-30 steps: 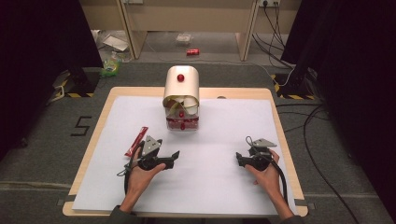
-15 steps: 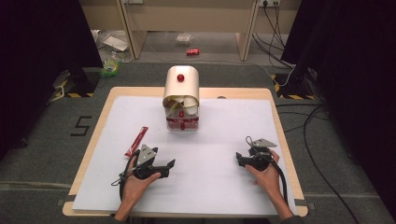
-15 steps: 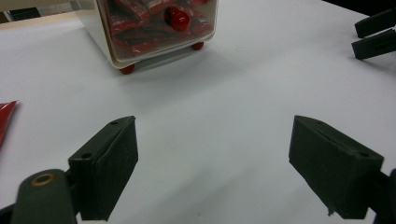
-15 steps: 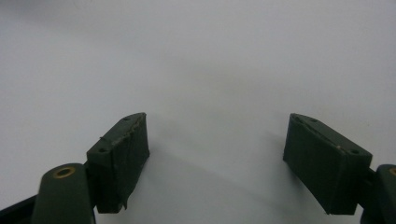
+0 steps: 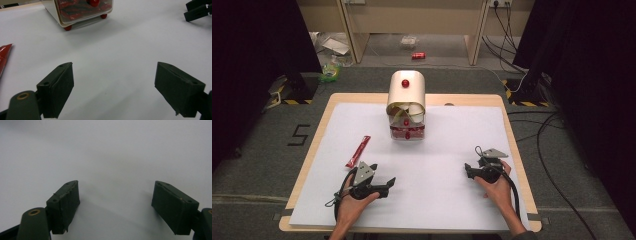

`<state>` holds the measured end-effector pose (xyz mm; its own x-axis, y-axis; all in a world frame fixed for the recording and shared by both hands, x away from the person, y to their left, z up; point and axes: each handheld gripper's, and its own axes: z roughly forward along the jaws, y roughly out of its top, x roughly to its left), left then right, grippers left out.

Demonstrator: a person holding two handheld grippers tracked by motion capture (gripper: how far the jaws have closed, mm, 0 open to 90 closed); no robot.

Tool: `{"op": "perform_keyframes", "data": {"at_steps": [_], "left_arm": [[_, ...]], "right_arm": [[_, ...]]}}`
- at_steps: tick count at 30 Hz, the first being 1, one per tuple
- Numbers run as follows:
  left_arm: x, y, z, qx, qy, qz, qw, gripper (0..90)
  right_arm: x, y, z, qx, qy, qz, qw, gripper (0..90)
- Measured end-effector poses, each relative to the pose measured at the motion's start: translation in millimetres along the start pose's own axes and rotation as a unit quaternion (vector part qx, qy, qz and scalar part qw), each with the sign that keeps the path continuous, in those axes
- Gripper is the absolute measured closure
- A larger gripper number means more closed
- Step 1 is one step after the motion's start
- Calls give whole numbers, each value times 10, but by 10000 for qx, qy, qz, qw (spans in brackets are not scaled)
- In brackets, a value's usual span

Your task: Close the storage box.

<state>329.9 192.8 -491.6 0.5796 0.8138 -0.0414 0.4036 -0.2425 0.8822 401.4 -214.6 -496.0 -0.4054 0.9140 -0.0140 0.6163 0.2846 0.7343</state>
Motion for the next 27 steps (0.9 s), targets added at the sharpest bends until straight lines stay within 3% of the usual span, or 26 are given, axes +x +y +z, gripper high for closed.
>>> {"op": "perform_keyframes", "data": {"at_steps": [11, 18, 27], "left_arm": [[-51, -86, -68, 243, -75, 127, 9996, 153], [-48, -132, -122, 296, 27, 193, 9994, 154], [-22, -174, -161, 681, 99, 233, 9974, 155]], "right_arm": [[-3, 0, 1, -4, 1, -21, 10000, 225], [-1, 0, 0, -1, -1, -10, 10000, 225], [-3, 0, 1, -4, 0, -21, 10000, 225]]}}
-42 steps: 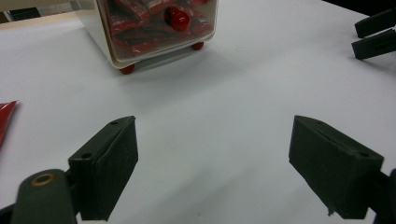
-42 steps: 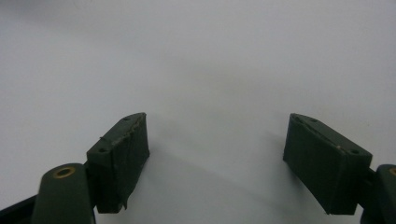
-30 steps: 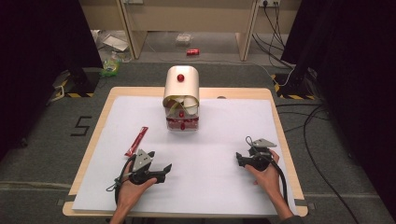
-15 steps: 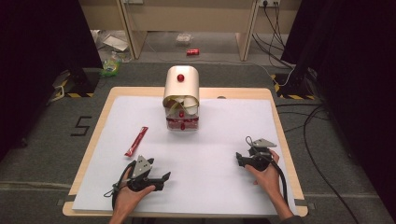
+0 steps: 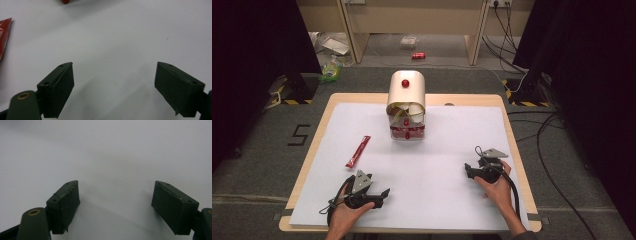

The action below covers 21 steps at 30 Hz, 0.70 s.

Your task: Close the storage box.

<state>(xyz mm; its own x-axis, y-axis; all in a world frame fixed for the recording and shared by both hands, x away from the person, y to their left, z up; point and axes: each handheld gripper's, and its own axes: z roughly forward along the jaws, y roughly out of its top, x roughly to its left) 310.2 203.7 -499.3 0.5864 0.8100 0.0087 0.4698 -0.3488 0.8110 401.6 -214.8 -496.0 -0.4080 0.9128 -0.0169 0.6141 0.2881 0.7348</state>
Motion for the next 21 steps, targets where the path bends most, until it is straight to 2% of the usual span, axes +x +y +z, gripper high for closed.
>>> {"op": "perform_keyframes", "data": {"at_steps": [12, 16, 19, 21], "left_arm": [[7, -59, -44, 400, -74, 110, 9991, 157], [19, -68, -46, 420, -135, 56, 9990, 158], [54, -68, -34, 464, -267, -82, 9985, 151], [48, -68, -33, 479, -248, -50, 9985, 145]], "right_arm": [[1, 0, 0, 1, -3, -1, 10000, 225], [1, 0, 0, 0, -4, -1, 10000, 225], [2, 0, -1, -1, -9, -7, 10000, 225], [2, -1, -1, -1, -11, -8, 10000, 225]]}}
